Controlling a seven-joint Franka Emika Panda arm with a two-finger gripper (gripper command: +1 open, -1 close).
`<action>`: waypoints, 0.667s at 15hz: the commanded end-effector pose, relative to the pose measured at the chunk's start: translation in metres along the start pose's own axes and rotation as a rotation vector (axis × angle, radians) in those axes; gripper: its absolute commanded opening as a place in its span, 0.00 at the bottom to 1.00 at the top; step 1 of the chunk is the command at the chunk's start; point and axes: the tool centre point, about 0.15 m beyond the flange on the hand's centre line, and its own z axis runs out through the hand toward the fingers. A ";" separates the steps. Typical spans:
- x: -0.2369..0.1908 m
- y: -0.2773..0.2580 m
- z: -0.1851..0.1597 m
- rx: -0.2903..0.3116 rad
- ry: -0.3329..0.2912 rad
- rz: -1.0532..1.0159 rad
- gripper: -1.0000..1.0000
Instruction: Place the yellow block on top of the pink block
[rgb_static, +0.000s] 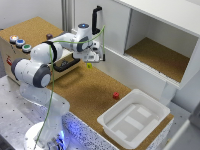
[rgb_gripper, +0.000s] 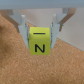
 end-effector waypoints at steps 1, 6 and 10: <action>-0.019 0.038 0.044 -0.031 0.027 0.054 0.00; -0.031 0.088 0.066 -0.022 0.017 0.098 0.00; -0.043 0.127 0.080 -0.016 -0.005 0.106 0.00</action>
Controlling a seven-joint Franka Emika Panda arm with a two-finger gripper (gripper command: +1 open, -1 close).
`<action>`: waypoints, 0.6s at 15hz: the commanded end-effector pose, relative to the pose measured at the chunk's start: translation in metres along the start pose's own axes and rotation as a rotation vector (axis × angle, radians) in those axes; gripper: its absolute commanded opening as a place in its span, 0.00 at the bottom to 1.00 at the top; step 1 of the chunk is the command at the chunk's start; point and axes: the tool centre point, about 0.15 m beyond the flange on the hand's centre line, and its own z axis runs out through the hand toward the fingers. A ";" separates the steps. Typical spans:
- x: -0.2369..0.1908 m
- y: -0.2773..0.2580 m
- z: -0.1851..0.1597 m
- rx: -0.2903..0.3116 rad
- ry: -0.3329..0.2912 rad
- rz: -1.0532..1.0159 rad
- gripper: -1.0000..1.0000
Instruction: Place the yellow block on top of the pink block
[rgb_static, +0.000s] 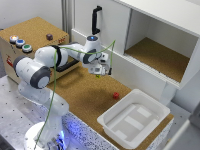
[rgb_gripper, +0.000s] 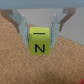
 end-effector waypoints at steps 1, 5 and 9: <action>-0.003 0.063 0.036 0.017 -0.032 -0.012 0.00; -0.012 0.087 0.041 0.018 -0.048 -0.021 0.00; -0.028 0.107 0.048 0.036 -0.062 0.005 0.00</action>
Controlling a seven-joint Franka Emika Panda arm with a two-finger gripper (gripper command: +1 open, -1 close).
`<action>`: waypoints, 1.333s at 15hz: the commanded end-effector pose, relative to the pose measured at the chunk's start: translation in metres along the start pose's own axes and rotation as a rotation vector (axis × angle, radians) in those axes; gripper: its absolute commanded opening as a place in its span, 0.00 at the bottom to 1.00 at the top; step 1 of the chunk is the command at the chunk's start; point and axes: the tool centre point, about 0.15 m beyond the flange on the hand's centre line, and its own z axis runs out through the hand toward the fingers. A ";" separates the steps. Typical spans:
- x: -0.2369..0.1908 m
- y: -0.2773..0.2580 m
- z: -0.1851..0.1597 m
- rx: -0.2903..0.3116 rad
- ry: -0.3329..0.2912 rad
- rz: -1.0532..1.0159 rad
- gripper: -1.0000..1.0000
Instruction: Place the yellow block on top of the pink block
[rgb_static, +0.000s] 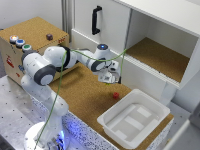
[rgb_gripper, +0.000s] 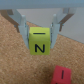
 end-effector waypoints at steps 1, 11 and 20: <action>-0.010 0.044 0.017 0.038 -0.056 0.001 0.00; -0.053 0.058 0.035 0.089 -0.076 0.082 0.00; -0.036 0.038 0.036 0.126 -0.024 0.106 0.00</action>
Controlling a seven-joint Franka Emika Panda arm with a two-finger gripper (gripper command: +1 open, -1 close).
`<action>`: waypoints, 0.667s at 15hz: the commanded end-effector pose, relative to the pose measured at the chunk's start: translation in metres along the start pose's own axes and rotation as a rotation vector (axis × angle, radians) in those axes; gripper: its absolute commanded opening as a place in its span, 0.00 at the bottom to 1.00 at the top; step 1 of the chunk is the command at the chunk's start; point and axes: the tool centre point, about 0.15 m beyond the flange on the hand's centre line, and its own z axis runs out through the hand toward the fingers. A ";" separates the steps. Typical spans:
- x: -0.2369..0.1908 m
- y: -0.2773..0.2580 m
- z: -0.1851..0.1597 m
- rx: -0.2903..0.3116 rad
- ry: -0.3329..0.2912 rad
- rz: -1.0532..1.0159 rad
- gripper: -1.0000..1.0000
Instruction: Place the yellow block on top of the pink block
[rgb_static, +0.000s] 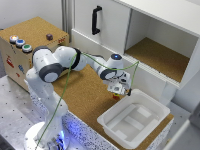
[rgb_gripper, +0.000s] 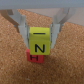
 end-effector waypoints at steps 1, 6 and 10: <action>0.011 -0.007 0.009 0.083 0.019 0.001 0.00; 0.011 0.001 0.012 0.076 0.018 0.047 0.00; 0.013 0.002 0.021 0.091 0.002 0.032 0.00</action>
